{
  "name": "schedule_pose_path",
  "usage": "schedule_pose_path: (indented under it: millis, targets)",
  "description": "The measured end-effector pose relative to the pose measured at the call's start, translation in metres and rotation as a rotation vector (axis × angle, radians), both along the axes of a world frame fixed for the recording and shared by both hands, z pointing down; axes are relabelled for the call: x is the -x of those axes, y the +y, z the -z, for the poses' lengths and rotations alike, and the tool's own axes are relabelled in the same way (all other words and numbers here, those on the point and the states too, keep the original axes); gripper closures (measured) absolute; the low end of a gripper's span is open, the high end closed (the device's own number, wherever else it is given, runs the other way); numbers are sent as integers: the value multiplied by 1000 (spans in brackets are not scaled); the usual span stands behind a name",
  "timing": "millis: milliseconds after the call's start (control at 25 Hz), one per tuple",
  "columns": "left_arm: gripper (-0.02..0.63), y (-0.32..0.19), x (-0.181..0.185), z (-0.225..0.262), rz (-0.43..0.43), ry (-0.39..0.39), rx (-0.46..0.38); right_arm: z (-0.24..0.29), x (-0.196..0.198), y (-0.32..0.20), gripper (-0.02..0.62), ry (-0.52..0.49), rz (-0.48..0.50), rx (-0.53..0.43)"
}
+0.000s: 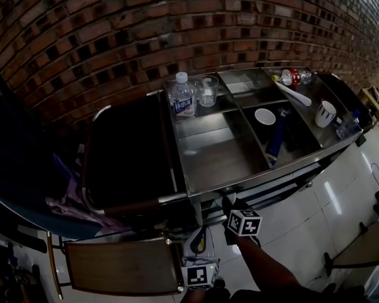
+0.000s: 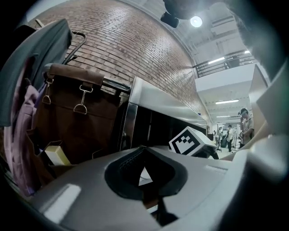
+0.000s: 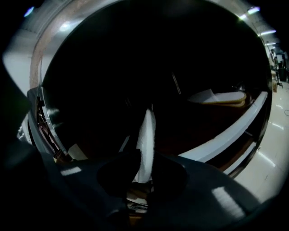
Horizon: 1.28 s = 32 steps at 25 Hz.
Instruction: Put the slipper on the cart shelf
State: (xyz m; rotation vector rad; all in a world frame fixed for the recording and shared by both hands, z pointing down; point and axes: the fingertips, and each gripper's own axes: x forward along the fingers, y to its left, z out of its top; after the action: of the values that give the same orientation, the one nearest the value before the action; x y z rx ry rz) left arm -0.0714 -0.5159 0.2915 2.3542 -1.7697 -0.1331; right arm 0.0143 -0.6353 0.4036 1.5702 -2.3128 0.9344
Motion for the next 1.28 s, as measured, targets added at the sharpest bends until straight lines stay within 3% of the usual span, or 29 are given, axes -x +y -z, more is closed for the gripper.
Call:
schedule_pose_path:
  millis: [80,200,320,680,920,1080,1280]
  targets:
    - [591,-3,1,0,1,-9,-12,-4,0,-4,532,8,-6,3]
    - [591,-6,2,1,7,-14,-21,-9,-6,-9,501,103,-28,-24]
    - [591,-5,4,2,12,-3,-16,-13,-11,-11,451,205,-41,-47]
    - [589,-3,5,1,9,2,-20,-15,-24,-24,302,389,-45,-97]
    - [589,-2,0,11,8,0,-28,-8,-25,-23,282,392,-48,-145]
    - [589,1,-4,16,-5,-2,-32,39,-27,-15,271,333,-34,-297]
    - [589,10,-11,15,-11,9,-30,84,-25,24,280,330,25,-424]
